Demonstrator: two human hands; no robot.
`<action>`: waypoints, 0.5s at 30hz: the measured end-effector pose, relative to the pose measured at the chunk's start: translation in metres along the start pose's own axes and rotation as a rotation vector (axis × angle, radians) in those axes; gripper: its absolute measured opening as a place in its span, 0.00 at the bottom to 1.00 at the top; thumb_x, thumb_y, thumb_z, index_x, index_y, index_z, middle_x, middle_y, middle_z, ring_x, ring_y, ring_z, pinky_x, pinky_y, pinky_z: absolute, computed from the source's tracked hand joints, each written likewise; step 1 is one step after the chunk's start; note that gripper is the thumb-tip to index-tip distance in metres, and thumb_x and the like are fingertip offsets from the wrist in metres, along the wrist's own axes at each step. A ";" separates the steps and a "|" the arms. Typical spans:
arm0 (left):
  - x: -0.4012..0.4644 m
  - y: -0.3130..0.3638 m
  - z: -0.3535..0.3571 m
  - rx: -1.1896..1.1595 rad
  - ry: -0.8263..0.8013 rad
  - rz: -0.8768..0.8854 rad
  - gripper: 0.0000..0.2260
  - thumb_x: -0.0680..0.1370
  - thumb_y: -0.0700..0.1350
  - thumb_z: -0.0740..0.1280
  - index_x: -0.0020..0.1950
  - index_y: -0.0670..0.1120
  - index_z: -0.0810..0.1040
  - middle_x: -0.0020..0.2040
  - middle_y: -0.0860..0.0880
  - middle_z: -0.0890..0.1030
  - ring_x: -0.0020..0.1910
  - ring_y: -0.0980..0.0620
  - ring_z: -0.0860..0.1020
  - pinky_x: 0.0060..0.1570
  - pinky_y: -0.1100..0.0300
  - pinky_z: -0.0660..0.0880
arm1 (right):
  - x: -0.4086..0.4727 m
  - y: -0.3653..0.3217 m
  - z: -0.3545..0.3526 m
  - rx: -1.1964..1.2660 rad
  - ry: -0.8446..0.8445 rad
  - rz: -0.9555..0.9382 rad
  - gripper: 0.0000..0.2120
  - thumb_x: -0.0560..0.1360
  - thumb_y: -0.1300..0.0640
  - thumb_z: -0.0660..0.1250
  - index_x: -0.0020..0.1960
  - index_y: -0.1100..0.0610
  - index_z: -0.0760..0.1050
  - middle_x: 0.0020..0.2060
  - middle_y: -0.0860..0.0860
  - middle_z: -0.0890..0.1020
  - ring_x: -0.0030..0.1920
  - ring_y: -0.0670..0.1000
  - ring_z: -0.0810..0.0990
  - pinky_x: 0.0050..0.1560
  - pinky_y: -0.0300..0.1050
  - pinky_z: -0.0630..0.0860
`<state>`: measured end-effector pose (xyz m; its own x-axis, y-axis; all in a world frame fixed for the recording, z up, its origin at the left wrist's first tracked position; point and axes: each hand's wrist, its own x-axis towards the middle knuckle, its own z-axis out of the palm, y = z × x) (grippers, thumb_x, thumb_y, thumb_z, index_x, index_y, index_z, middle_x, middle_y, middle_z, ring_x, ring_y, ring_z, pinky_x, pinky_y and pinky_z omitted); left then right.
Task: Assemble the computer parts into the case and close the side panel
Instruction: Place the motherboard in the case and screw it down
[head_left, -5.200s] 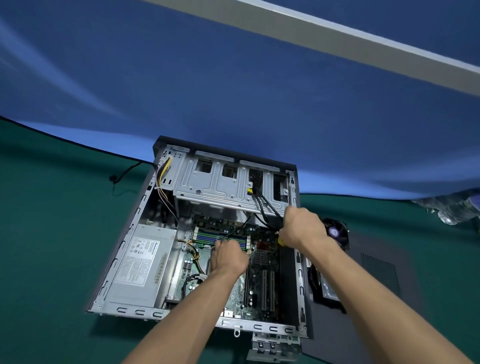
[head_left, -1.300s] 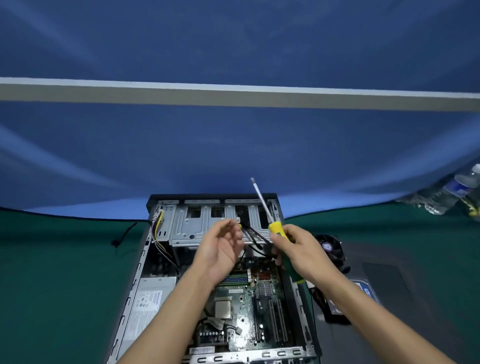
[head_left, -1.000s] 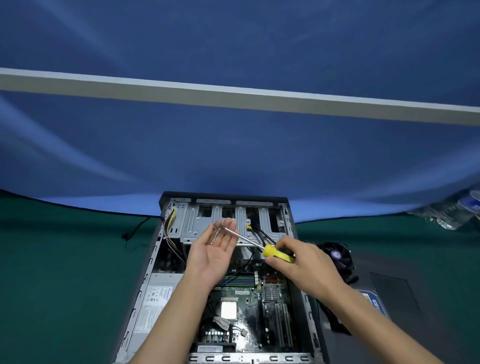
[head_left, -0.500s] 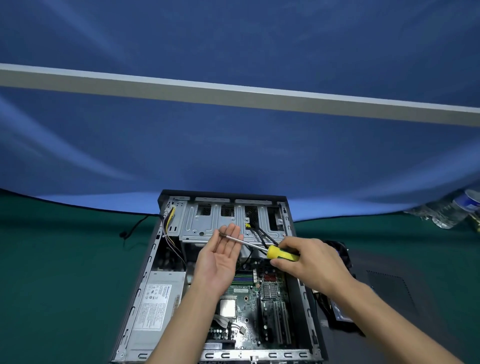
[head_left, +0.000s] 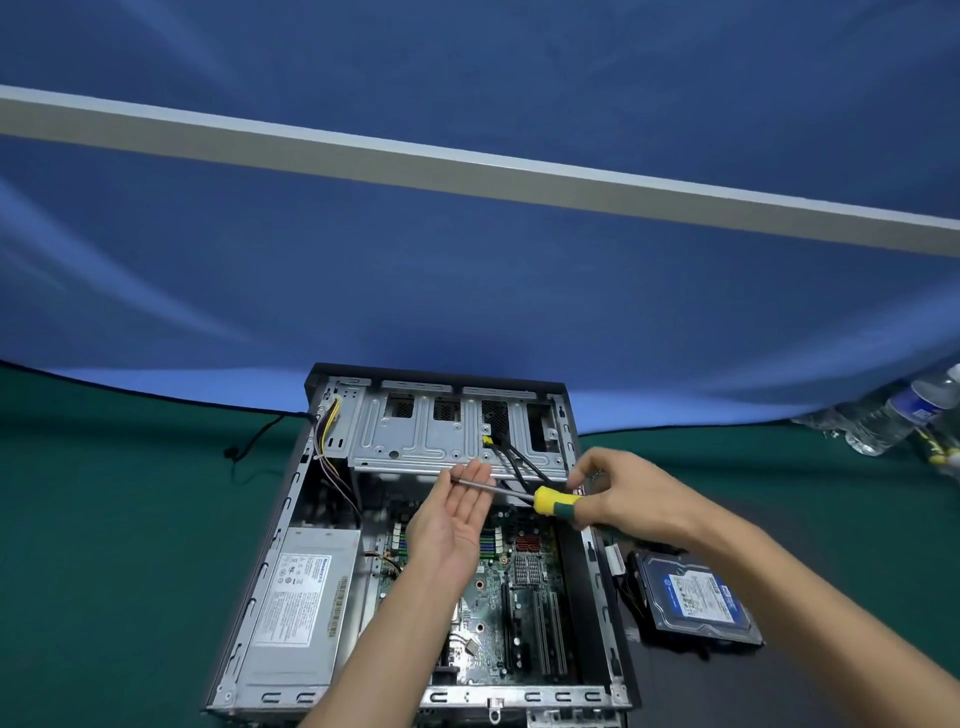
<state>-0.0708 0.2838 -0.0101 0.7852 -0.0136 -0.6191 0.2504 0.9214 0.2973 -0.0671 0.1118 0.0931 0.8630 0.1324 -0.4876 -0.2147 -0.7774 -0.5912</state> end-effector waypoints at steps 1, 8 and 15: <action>0.001 0.000 -0.002 -0.021 0.042 -0.014 0.10 0.82 0.42 0.58 0.50 0.36 0.75 0.47 0.40 0.82 0.45 0.46 0.82 0.50 0.52 0.74 | 0.001 0.000 -0.002 0.104 0.000 -0.015 0.10 0.69 0.63 0.69 0.48 0.55 0.73 0.38 0.53 0.81 0.26 0.50 0.73 0.30 0.43 0.72; 0.010 -0.014 -0.009 -0.131 0.217 -0.126 0.12 0.83 0.43 0.55 0.52 0.35 0.73 0.46 0.41 0.81 0.48 0.46 0.81 0.53 0.53 0.74 | 0.003 -0.001 0.025 0.147 0.348 -0.145 0.07 0.69 0.58 0.74 0.40 0.52 0.76 0.31 0.51 0.83 0.29 0.51 0.82 0.34 0.50 0.82; 0.016 -0.028 -0.016 0.079 0.308 -0.249 0.15 0.83 0.42 0.54 0.65 0.33 0.68 0.55 0.36 0.78 0.51 0.41 0.79 0.52 0.48 0.74 | 0.006 0.003 0.027 -0.068 0.299 -0.127 0.06 0.70 0.55 0.73 0.40 0.49 0.76 0.34 0.49 0.81 0.35 0.52 0.82 0.36 0.52 0.80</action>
<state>-0.0742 0.2644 -0.0400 0.4915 -0.1040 -0.8647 0.4636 0.8717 0.1587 -0.0747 0.1271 0.0714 0.9791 0.0519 -0.1967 -0.0749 -0.8071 -0.5856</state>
